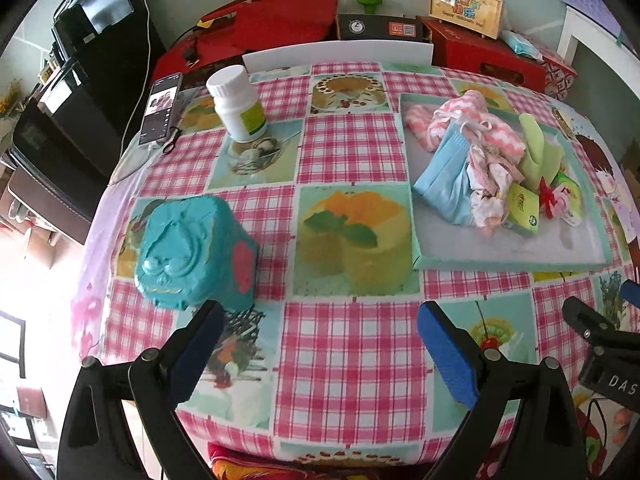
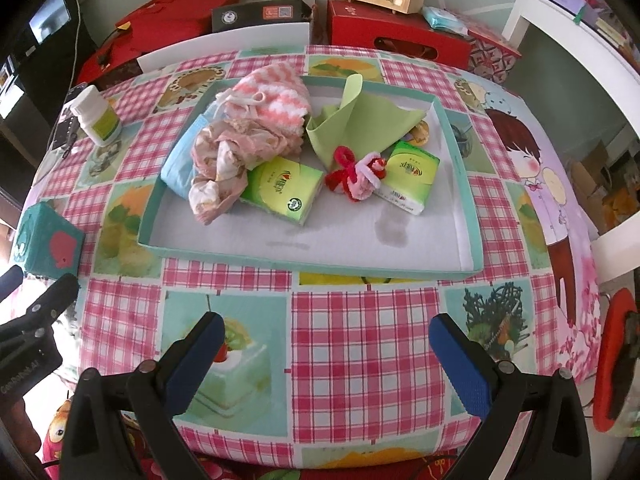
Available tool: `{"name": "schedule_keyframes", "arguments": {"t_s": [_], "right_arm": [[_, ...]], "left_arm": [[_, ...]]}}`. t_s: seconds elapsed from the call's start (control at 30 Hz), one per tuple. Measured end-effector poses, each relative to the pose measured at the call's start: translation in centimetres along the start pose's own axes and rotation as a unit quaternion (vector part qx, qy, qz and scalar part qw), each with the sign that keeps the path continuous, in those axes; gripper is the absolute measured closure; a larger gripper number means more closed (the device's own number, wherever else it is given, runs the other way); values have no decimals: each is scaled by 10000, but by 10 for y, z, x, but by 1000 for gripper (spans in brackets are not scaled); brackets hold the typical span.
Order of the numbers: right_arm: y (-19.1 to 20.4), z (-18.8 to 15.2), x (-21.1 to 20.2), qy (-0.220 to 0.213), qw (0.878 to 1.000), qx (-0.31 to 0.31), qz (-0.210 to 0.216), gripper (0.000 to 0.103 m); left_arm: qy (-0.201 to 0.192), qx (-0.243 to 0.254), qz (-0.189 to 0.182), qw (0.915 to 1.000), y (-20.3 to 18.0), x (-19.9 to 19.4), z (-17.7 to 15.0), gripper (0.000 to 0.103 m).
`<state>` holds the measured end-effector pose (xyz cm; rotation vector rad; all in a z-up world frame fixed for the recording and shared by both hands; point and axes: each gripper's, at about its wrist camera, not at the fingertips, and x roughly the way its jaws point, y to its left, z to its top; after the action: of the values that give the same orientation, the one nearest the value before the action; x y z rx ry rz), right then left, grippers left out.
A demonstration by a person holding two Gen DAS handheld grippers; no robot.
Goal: Organize soft objects
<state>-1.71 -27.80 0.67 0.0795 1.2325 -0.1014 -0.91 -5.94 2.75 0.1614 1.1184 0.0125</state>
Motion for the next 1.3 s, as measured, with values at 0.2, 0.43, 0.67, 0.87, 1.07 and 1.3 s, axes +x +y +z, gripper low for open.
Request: {"name": "schedule_keyframes", "arguments": {"t_s": [0.2,0.43,0.67,0.87,1.07,1.3], "right_arm": [[4,-3,-9,-76,10000,-52,22,0],[10,-5,-16,-129,9998,-138,42,0],[14,-5,-19,-150,9997,-208,37,0],[17,-5,-18,-140,9996,-259,34,0],[16,-5,-18,-125,9996,-259,28,0],[16,-5,-16,-111,9996,-267,28,0]], "left_arm": [[52,-97,28,9999,8,-4,-8,6],[52,-109,44,9999,11,-8,-11,6],[66,-158,32,9998,15,-11,-10,6],[101,-160,3,9998,15,-9,-11,6],[122,-161,-33,9998,15,-9,-11,6],[153,-170,-126,9997,15,-8,-11,6]]}}
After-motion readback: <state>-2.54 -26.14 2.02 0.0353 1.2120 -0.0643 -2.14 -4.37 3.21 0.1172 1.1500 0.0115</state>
